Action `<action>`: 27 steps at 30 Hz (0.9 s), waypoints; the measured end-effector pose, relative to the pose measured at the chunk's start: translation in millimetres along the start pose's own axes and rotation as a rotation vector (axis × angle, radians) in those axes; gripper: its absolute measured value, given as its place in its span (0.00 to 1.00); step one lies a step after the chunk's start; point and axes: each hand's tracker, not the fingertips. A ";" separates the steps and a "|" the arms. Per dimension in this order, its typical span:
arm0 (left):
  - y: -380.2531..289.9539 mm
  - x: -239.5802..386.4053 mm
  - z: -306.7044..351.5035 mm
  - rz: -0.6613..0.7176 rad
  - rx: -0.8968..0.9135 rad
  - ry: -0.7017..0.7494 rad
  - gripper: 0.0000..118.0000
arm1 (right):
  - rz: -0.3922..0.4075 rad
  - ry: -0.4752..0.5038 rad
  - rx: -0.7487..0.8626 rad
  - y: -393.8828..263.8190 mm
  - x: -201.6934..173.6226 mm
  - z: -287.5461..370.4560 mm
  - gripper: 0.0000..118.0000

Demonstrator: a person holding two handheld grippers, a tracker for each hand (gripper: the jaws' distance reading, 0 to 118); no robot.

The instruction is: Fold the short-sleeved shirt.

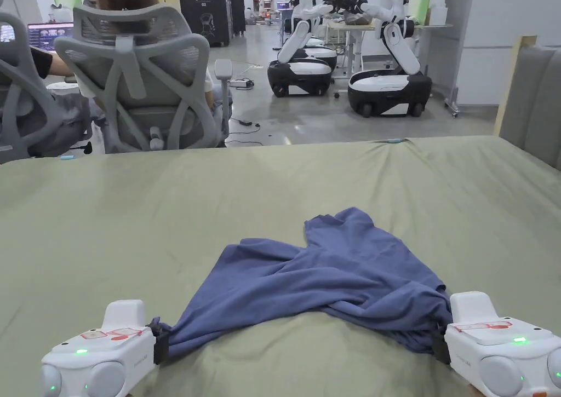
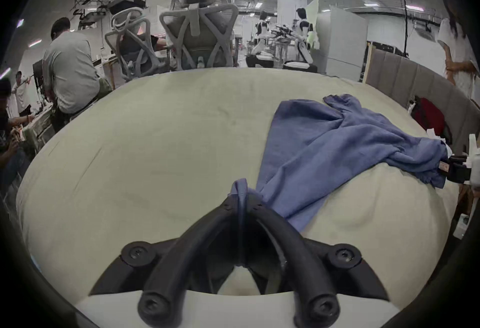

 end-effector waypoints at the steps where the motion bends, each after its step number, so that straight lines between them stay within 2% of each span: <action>1: 0.2 -1.2 0.2 0.010 0.001 0.000 0.33 | -0.003 -0.001 0.006 0.8 0.4 2.4 0.26; 3: 6.2 -3.1 1.6 0.014 -0.015 -0.002 0.86 | 0.004 -0.003 0.042 4.3 1.5 18.2 0.75; 4: 8.2 -3.6 3.5 0.014 -0.014 -0.004 1.00 | 0.004 0.002 0.058 5.9 1.9 25.1 0.99; 5: 7.7 -3.1 14.1 0.017 0.018 -0.012 0.96 | -0.005 0.010 0.084 7.7 2.1 34.3 1.00; 7: 17.9 -2.3 25.2 -0.001 0.083 -0.017 0.96 | -0.041 0.033 0.166 9.7 5.4 47.5 1.00; 8: 23.4 -1.5 29.3 -0.005 0.083 -0.011 0.94 | -0.047 0.035 0.177 13.4 4.9 52.7 0.98; 9: 24.7 1.7 36.9 -0.011 0.099 0.001 0.88 | -0.050 0.030 0.186 17.1 3.6 57.2 0.93; 10: 28.2 2.6 40.4 -0.015 0.115 0.007 0.66 | -0.050 0.033 0.203 20.4 2.4 61.1 0.74; 11: 31.7 2.8 44.1 -0.018 0.144 0.006 0.39 | -0.051 0.034 0.226 23.4 2.0 63.2 0.53; 12: 35.5 2.6 46.6 -0.023 0.163 0.000 0.13 | -0.050 0.029 0.240 26.8 -0.2 64.0 0.25; 13: 34.7 4.4 48.8 -0.020 0.168 0.003 0.00 | -0.047 0.023 0.244 29.5 -2.3 63.2 0.02; 21: 35.5 3.9 46.7 -0.009 0.143 0.019 0.00 | -0.046 0.039 0.249 37.7 -13.6 57.1 0.00; 22: 33.5 3.2 44.8 -0.012 0.130 0.027 0.17 | -0.045 0.043 0.246 38.1 -14.2 57.2 0.00; 24: 26.1 0.3 33.9 -0.031 0.040 0.074 0.78 | -0.042 0.051 0.241 37.7 -15.0 54.4 0.00; 25: 21.1 -1.7 27.9 -0.027 0.004 0.102 1.00 | -0.038 0.051 0.239 37.7 -16.2 53.9 0.00; 27: 12.6 -5.4 24.4 -0.022 0.018 0.088 0.87 | -0.029 0.053 0.235 38.3 -16.9 53.8 0.00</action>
